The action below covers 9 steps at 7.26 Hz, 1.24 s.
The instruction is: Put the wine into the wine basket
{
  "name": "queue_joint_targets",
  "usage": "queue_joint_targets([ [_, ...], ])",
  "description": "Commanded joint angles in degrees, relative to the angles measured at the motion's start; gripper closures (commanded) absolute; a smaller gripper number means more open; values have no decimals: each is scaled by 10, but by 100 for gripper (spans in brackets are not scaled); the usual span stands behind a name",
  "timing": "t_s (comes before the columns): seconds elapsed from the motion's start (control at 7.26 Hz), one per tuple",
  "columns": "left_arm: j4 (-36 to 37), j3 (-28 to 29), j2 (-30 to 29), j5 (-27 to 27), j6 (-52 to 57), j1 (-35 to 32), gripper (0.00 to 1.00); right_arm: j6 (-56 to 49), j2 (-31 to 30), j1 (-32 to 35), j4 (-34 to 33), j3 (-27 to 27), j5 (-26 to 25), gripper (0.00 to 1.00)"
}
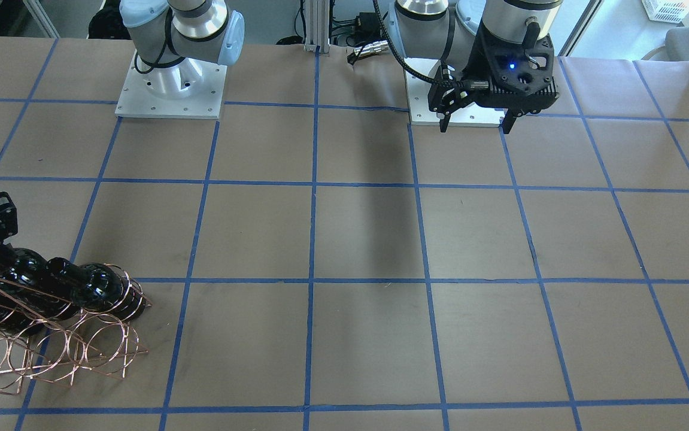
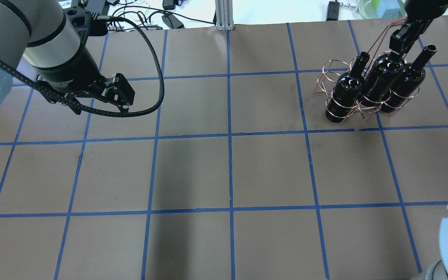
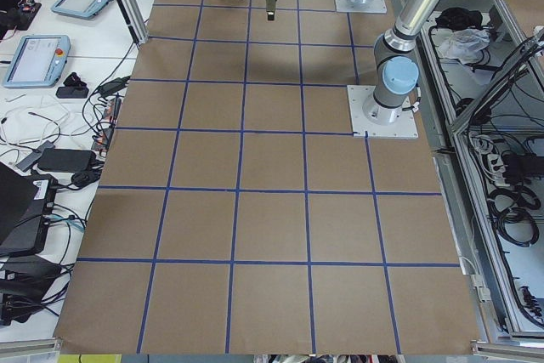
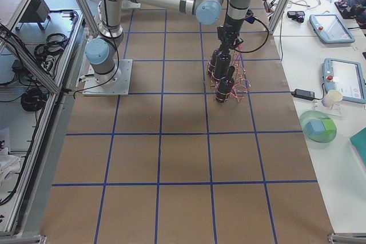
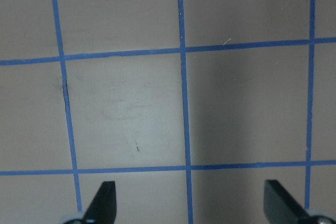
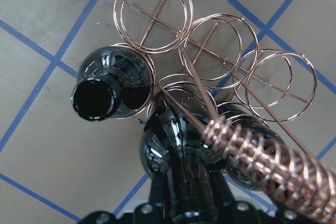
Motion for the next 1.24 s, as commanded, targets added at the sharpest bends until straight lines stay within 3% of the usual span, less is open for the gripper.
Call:
queue_joint_targets([
  [0.0,59,0,-6,0,3,2,0,1,2,-1,0,1,2,100],
  [0.55,68,-5,-8,-31,3,3,0,1,11,-1,0,4,7,100],
  [1.1,61,-3,-3,-29,5,3,0,1,15,-1,-4,9,9,100],
])
